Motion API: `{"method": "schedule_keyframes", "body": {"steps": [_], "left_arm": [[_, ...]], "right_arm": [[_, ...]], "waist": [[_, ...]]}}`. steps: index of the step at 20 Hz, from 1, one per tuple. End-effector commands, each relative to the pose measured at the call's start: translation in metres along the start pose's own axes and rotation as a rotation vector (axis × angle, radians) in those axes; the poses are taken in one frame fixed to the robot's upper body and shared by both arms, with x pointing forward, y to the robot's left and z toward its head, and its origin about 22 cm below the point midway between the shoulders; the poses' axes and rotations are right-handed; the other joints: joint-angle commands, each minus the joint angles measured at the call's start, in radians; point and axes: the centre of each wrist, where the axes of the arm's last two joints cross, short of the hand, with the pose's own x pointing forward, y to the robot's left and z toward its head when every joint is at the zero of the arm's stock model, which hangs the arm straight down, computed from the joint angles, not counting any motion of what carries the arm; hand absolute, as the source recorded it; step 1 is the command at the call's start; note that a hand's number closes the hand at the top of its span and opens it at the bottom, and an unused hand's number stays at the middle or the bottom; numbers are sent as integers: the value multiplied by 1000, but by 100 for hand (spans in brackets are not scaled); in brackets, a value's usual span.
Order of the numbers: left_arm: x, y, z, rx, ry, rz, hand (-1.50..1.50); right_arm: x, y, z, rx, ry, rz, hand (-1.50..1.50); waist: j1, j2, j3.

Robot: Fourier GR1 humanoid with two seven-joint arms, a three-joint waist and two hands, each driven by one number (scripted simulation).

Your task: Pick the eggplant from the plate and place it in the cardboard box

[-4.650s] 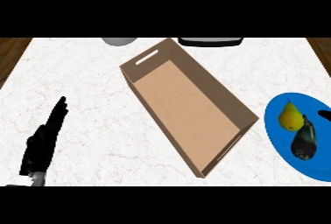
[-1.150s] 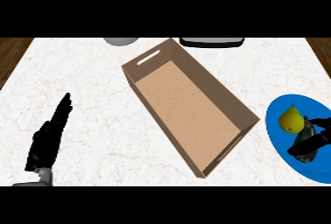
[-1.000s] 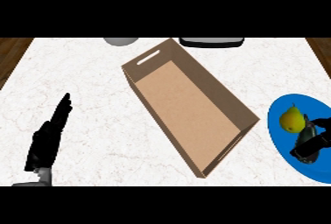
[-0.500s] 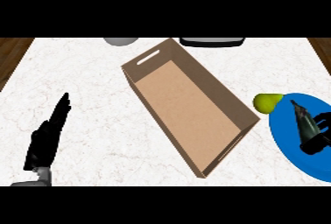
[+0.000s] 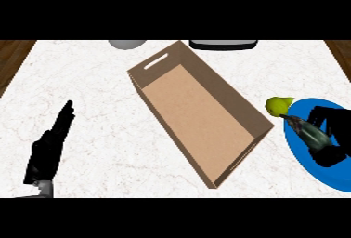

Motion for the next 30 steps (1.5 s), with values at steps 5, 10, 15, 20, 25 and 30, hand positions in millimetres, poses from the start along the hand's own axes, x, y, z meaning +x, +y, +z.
{"method": "schedule_keyframes", "body": {"steps": [5, 10, 15, 20, 25, 30], "left_arm": [[-7, -12, 0, 15, 8, 1, 0], [-7, -5, -3, 4, 1, -5, 0], [-10, 7, -6, 1, 0, 2, 0], [-8, -3, -7, -11, -3, 2, 0], [-8, -1, 4, -19, -3, -18, 0], [-7, -11, -13, -11, -17, -12, 0]], "right_arm": [[31, -51, 30, -179, -319, -255, 150], [39, -77, 39, -264, -493, -450, 150], [59, -92, 59, -238, -573, -506, 150], [114, -119, 52, -243, -593, -524, 150], [167, -117, 22, -200, -543, -503, 150], [214, -114, 8, -158, -525, -484, 150]], "waist": [[-21, -3, -1], [-7, 0, -1], [3, 3, -1], [14, 5, -1], [26, 7, -1], [17, 7, -1]]}}
